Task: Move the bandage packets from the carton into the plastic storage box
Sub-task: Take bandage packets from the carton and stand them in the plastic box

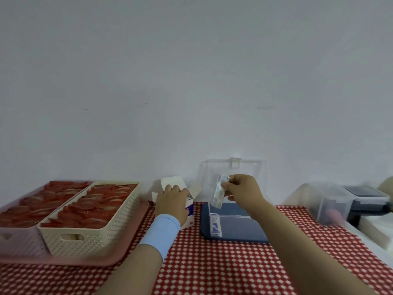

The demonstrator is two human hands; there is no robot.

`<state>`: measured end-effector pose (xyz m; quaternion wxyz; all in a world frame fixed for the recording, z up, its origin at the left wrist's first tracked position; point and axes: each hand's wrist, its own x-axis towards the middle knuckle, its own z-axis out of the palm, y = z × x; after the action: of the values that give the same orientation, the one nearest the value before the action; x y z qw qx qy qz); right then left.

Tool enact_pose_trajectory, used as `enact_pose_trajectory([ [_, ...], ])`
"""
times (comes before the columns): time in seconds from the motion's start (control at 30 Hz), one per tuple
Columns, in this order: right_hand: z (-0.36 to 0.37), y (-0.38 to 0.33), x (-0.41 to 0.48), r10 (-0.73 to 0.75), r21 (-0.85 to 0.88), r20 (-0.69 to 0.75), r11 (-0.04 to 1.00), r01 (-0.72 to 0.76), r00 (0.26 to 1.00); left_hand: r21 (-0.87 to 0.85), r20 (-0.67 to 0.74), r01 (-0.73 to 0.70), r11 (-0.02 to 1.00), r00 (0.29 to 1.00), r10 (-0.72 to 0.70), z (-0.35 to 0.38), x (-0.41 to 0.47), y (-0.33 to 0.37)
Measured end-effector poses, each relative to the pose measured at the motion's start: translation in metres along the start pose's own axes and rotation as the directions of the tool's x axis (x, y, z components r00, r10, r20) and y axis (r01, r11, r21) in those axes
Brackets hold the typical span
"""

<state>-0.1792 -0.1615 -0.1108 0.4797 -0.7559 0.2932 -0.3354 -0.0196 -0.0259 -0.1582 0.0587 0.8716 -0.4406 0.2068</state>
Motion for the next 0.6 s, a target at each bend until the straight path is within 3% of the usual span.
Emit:
enact_pose_trajectory([
  [0.17,-0.001,0.010,0.006,-0.024,-0.111,0.001,0.993,0.024,1.000,0.013,0.051,0.061,0.998,0.997,-0.061,-0.002,0.006,0.008],
  [0.23,-0.002,0.014,0.011,-0.037,-0.181,-0.004,0.983,0.035,0.999,-0.069,-0.077,0.012,0.998,0.997,-0.018,-0.006,0.005,0.013],
  [0.3,-0.002,0.018,0.015,-0.033,-0.251,0.023,0.967,0.038,0.999,-0.256,-0.250,-0.063,0.965,0.968,-0.004,-0.014,-0.001,0.017],
  [0.33,0.000,0.020,0.018,-0.019,-0.290,0.045,0.956,0.031,0.999,-0.379,-0.256,-0.071,0.923,0.966,-0.031,-0.019,-0.004,0.020],
  [0.4,0.006,0.024,0.022,0.029,-0.368,0.088,0.930,0.005,0.996,-0.530,-0.020,0.057,0.846,0.997,-0.080,-0.024,-0.008,0.028],
  [0.43,0.009,0.025,0.023,0.060,-0.403,0.106,0.915,-0.012,0.993,-0.527,0.150,0.157,0.835,0.985,-0.090,-0.020,-0.006,0.031],
  [0.5,0.014,0.027,0.026,0.145,-0.460,0.147,0.885,-0.062,0.978,-0.517,0.479,0.381,0.767,0.871,-0.110,-0.006,0.004,0.033],
  [0.53,0.018,0.028,0.028,0.190,-0.481,0.170,0.873,-0.087,0.967,-0.559,0.595,0.495,0.666,0.798,-0.094,0.005,0.011,0.032],
  [0.6,0.025,0.031,0.032,0.261,-0.550,0.191,0.827,-0.117,0.946,-0.636,0.713,0.689,0.348,0.697,-0.079,0.024,0.022,0.031],
])
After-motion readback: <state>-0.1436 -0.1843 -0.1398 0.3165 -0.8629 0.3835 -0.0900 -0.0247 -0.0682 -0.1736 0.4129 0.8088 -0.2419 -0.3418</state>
